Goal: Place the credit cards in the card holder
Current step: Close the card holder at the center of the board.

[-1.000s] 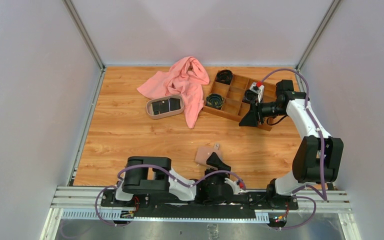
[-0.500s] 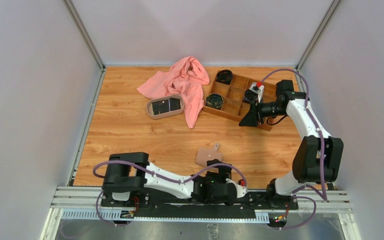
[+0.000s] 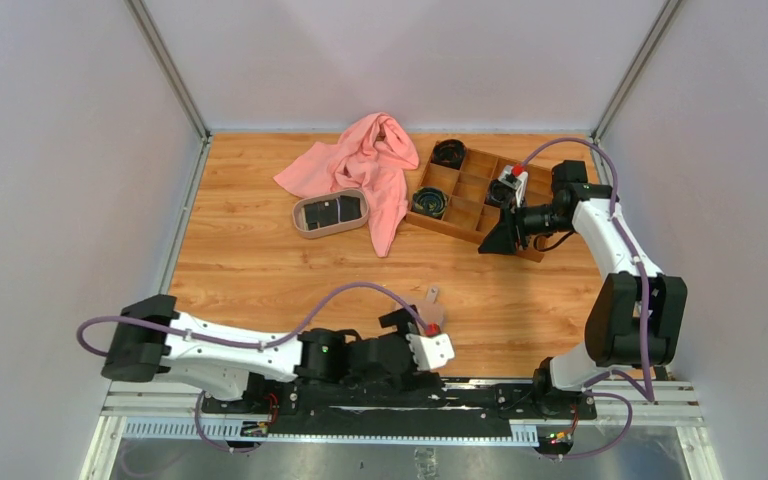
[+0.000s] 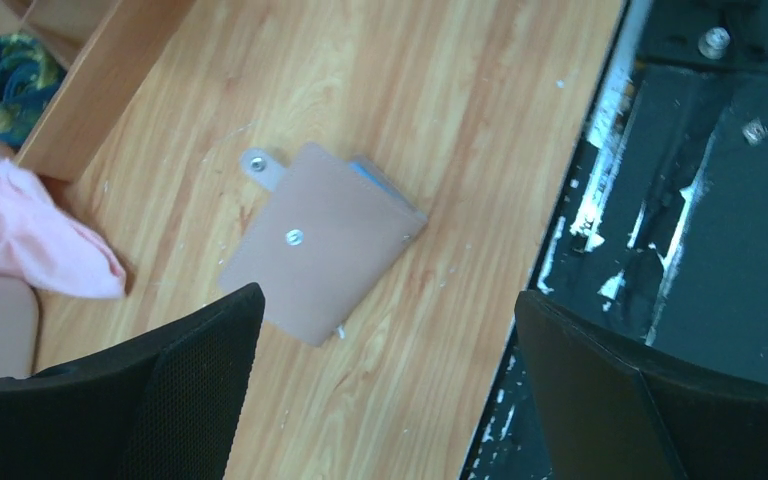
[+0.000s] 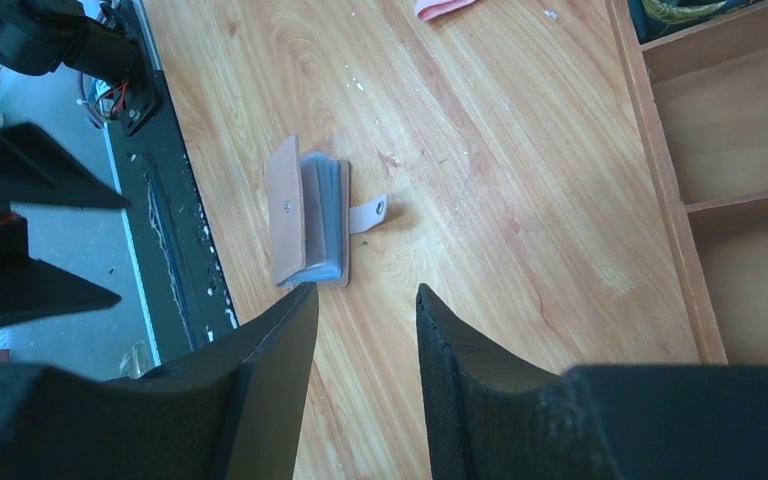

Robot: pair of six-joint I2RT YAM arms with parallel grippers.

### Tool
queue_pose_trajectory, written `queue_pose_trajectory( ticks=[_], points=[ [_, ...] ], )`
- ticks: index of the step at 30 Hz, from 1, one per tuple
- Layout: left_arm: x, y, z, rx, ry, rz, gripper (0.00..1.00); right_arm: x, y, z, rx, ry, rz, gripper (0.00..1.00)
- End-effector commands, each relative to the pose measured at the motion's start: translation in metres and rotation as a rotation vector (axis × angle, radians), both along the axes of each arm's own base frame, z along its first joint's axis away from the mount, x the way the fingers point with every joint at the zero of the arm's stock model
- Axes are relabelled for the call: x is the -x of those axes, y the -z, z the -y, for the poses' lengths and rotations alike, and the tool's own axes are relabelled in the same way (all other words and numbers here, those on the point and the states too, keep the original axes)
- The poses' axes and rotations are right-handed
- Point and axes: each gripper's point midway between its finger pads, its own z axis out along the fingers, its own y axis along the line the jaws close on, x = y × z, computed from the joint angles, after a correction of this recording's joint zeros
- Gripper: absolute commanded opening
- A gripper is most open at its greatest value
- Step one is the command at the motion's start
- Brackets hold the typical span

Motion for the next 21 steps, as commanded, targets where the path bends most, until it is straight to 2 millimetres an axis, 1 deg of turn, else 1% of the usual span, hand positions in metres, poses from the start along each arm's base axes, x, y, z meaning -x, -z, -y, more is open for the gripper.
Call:
queue_pose_trajectory(
  ticks=[1,4,5,8,11,12,14,15,16,17,18,19,21],
  points=[
    [-0.013,-0.031,-0.008,0.234,-0.038,-0.15,1.0,0.009,-0.006,0.002,0.002,-0.015,0.045,0.45],
    [-0.03,-0.053,-0.024,0.343,-0.068,-0.177,1.0,0.012,-0.015,0.0,0.009,-0.031,0.107,0.45],
    [-0.036,-0.065,-0.031,0.392,-0.082,-0.181,1.0,0.013,-0.018,0.0,0.014,-0.037,0.129,0.45],
    [-0.055,-0.085,-0.05,0.497,-0.124,-0.198,1.0,0.015,-0.029,-0.004,0.035,-0.054,0.209,0.46],
    [-0.073,-0.097,-0.067,0.58,-0.17,-0.21,1.0,0.016,-0.039,-0.005,0.065,-0.066,0.303,0.48],
    [-0.079,-0.098,-0.071,0.595,-0.185,-0.216,1.0,0.018,-0.042,-0.011,0.07,-0.091,0.34,0.49],
    [-0.09,-0.098,-0.079,0.623,-0.223,-0.226,1.0,0.02,-0.048,-0.015,0.077,-0.12,0.413,0.57],
    [-0.095,-0.096,-0.082,0.631,-0.239,-0.232,1.0,0.022,-0.051,-0.017,0.064,-0.142,0.451,0.66],
    [-0.101,-0.094,-0.085,0.646,-0.258,-0.236,1.0,0.025,-0.052,-0.02,0.045,-0.168,0.478,0.8],
    [-0.106,-0.092,-0.088,0.659,-0.271,-0.243,1.0,0.027,-0.054,-0.023,0.022,-0.181,0.487,0.9],
    [-0.11,-0.09,-0.09,0.673,-0.28,-0.251,1.0,0.029,-0.056,-0.025,-0.003,-0.188,0.481,0.98],
    [-0.115,-0.087,-0.093,0.693,-0.297,-0.254,1.0,0.03,-0.058,-0.029,-0.034,-0.196,0.467,1.0],
    [-0.12,-0.084,-0.097,0.743,-0.301,-0.28,1.0,0.033,-0.06,-0.036,-0.113,-0.217,0.418,1.0]
  ],
)
